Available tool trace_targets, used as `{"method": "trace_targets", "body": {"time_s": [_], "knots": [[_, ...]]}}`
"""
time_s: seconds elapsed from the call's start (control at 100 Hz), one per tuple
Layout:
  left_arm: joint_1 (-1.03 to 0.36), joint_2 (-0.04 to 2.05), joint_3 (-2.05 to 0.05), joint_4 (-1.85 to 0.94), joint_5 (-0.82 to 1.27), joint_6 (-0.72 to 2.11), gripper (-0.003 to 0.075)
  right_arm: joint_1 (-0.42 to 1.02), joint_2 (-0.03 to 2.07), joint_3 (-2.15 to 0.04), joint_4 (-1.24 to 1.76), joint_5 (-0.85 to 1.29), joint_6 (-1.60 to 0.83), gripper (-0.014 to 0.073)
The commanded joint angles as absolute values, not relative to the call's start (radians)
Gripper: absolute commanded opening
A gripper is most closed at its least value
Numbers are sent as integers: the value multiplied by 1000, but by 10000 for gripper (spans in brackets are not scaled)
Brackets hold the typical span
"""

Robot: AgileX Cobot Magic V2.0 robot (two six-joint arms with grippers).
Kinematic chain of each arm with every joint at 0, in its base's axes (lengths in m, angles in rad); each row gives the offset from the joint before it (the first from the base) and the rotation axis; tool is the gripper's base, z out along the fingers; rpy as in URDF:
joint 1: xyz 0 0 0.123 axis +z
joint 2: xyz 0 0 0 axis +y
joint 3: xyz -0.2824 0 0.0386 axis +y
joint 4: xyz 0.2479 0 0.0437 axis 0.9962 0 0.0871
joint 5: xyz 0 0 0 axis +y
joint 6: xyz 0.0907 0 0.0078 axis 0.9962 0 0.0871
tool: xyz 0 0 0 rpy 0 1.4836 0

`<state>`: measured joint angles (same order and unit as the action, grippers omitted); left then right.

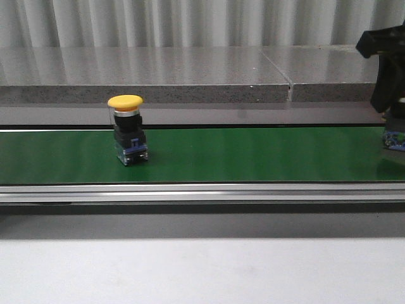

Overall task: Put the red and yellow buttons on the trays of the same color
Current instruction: 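Carry the red button into the red tray and open the right gripper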

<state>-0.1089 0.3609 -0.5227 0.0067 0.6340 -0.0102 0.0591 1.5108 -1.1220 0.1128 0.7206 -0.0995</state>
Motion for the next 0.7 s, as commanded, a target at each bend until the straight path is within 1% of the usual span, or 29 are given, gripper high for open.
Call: {"method": "trace_targets", "body": {"time_s": [0.0, 0.1, 0.2, 0.43, 0.57, 0.69], "knots": [[-115, 367, -549, 0, 563, -16, -21, 24, 1477, -1212, 113, 715, -99, 14], [-115, 367, -549, 0, 563, -16, -21, -40, 1479, -1277, 113, 715, -99, 14], [-115, 367, -549, 0, 563, -16, -21, -136, 1495, -1334, 113, 712, -99, 14], [-115, 367, -549, 0, 563, -16, -21, -351, 1600, -1401, 126, 684, -100, 14], [-115, 367, -549, 0, 563, -16, -21, -435, 1676, -1407, 175, 621, -100, 14], [-115, 367, -549, 0, 563, -16, -21, -470, 1745, -1407, 210, 530, -117, 14]]}}
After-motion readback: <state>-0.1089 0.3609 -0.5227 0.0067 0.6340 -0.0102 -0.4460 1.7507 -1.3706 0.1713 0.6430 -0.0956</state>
